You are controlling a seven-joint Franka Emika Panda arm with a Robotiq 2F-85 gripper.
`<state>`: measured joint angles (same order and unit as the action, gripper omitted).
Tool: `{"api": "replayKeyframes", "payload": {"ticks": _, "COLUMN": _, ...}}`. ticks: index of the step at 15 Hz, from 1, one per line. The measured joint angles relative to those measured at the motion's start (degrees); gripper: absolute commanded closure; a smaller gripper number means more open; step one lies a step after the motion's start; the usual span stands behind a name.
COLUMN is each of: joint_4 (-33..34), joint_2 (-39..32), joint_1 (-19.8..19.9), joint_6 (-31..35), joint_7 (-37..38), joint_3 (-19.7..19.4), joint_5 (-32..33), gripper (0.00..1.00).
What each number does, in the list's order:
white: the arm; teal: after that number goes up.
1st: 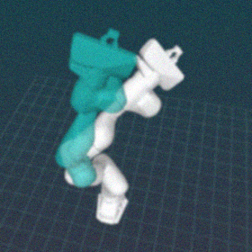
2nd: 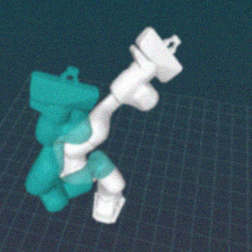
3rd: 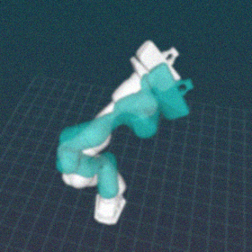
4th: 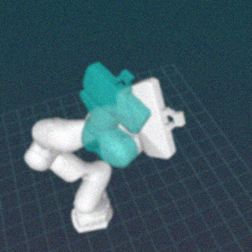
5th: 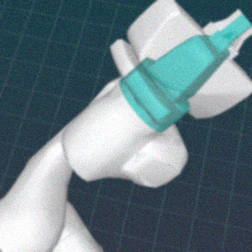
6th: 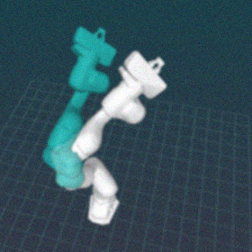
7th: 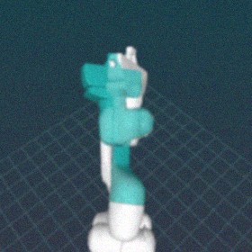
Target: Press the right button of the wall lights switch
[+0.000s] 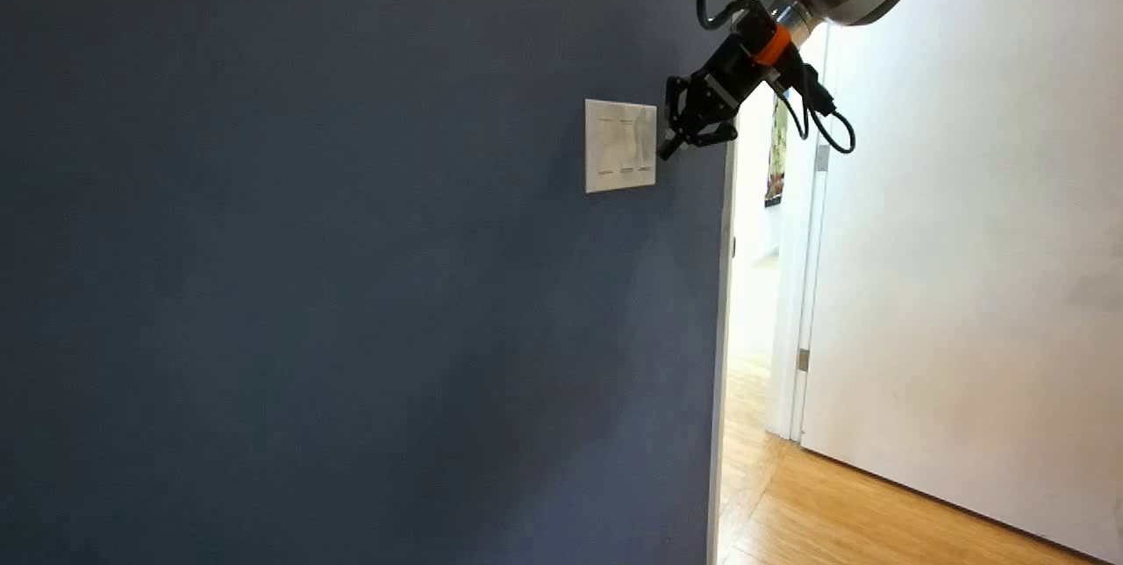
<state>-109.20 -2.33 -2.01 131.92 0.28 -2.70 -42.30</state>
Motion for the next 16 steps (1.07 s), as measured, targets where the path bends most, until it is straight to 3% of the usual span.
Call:
{"api": "replayKeyframes", "payload": {"ticks": 8, "joint_4": 0.04, "joint_2": -0.39, "joint_1": 0.76, "joint_6": 0.02, "joint_7": 3.92, "joint_3": 0.0, "joint_5": -3.71, "gripper": 1.0}}
{"api": "replayKeyframes", "payload": {"ticks": 16, "joint_4": 0.03, "joint_2": -0.71, "joint_1": 0.8, "joint_6": 2.47, "joint_7": 13.19, "joint_3": 0.19, "joint_5": -3.97, "gripper": 1.0}}
